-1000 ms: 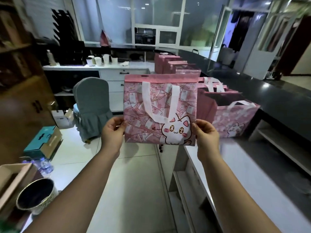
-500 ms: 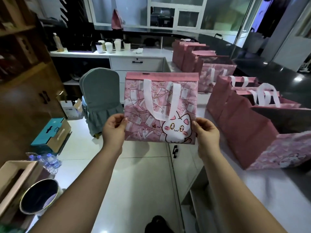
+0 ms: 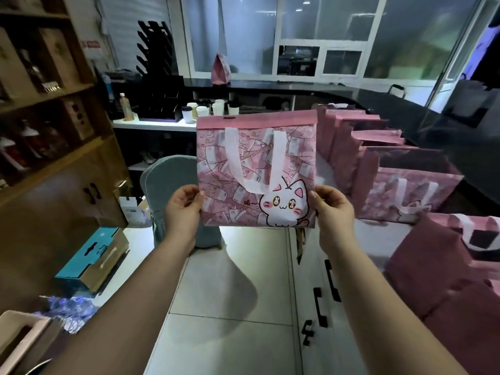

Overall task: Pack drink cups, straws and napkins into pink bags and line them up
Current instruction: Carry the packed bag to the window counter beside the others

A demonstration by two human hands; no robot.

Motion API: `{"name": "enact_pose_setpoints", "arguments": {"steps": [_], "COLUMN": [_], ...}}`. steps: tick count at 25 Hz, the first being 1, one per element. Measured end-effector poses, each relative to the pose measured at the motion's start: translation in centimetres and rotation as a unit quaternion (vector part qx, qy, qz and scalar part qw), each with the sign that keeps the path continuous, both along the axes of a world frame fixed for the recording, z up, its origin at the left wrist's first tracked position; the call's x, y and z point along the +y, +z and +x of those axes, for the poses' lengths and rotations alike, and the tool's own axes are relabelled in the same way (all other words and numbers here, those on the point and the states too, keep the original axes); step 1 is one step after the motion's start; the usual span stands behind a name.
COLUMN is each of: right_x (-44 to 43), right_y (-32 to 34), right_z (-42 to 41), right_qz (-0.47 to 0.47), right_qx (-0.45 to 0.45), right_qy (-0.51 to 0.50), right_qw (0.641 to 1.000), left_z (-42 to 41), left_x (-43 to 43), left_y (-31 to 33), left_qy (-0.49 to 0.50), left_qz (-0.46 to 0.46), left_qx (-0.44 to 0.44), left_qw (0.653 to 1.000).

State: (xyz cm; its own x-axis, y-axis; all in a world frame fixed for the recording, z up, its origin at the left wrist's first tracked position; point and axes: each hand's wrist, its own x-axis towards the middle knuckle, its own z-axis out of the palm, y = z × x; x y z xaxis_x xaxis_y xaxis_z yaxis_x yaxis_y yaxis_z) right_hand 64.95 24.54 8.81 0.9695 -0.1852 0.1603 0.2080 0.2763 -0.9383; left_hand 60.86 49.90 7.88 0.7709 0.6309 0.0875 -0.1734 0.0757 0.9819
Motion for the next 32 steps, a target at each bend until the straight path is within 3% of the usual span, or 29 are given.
{"name": "enact_pose_setpoints", "arguments": {"steps": [7,17,25,32], "right_x": [4.4,12.2,12.9,12.2], "right_y": [0.1,3.1,-0.5,0.8], "right_z": [14.8,40.4,57.0,75.1], "right_qz": [0.002,-0.023,-0.041,-0.063], "right_qx": [0.005,-0.021,0.015,-0.022], "right_qy": [0.013,-0.056,-0.047,0.002], "right_qw": [1.000,0.998,0.998,0.998], "left_z": [16.1,43.9,60.0,76.2], "left_x": [4.8,13.6,13.7,13.7], "left_y": [-0.8,3.3,-0.6,0.6], "left_qy": [-0.016,-0.050,-0.048,-0.032], "left_qz": [-0.003,0.041,0.026,0.021], "left_qx": [-0.037,-0.056,-0.039,-0.040], "left_qw": [0.999,0.996,0.998,0.998]}}
